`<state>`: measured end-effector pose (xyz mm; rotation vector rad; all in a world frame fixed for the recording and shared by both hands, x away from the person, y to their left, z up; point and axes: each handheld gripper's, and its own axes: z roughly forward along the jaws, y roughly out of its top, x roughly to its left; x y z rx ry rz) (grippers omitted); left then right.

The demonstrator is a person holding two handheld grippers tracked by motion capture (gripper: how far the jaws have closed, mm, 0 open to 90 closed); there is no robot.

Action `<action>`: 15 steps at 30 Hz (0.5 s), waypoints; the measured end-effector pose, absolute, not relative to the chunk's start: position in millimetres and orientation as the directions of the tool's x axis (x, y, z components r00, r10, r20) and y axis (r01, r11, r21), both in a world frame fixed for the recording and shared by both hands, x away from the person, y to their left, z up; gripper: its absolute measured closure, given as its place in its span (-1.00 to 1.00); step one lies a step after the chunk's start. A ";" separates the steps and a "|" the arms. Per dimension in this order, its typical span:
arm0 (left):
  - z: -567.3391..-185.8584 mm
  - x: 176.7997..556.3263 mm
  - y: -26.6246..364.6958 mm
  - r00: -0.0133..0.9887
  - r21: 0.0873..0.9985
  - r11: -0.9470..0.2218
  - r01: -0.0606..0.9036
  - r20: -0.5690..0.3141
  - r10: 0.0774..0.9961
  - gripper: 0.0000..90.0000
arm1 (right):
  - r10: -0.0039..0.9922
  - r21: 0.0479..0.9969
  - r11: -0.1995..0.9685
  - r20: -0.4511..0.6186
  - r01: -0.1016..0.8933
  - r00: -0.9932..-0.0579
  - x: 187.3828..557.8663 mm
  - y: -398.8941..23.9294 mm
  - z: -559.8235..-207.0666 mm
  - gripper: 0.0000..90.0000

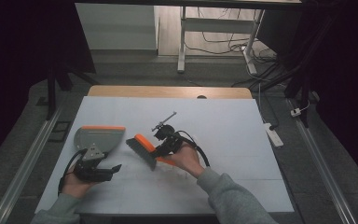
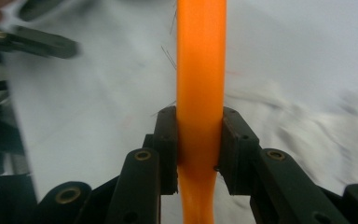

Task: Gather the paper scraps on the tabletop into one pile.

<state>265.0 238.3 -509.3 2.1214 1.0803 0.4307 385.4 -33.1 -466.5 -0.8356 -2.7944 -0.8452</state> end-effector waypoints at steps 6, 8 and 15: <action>-509.7 265.6 237.8 0.597 0.716 -0.405 0.568 -0.021 0.802 -0.37 | 0.531 0.479 0.671 0.223 0.566 -0.818 390.5 -58.9 -462.8 0.57; -509.6 265.6 237.6 0.597 0.716 -0.405 0.569 -0.020 0.802 -0.37 | 0.543 0.483 0.667 0.206 0.567 -0.814 390.3 -66.0 -460.6 0.57; -509.3 265.2 237.0 0.595 0.715 -0.406 0.569 -0.017 0.804 -0.37 | 0.506 0.580 0.617 0.224 0.531 -0.833 384.7 -79.0 -442.3 0.57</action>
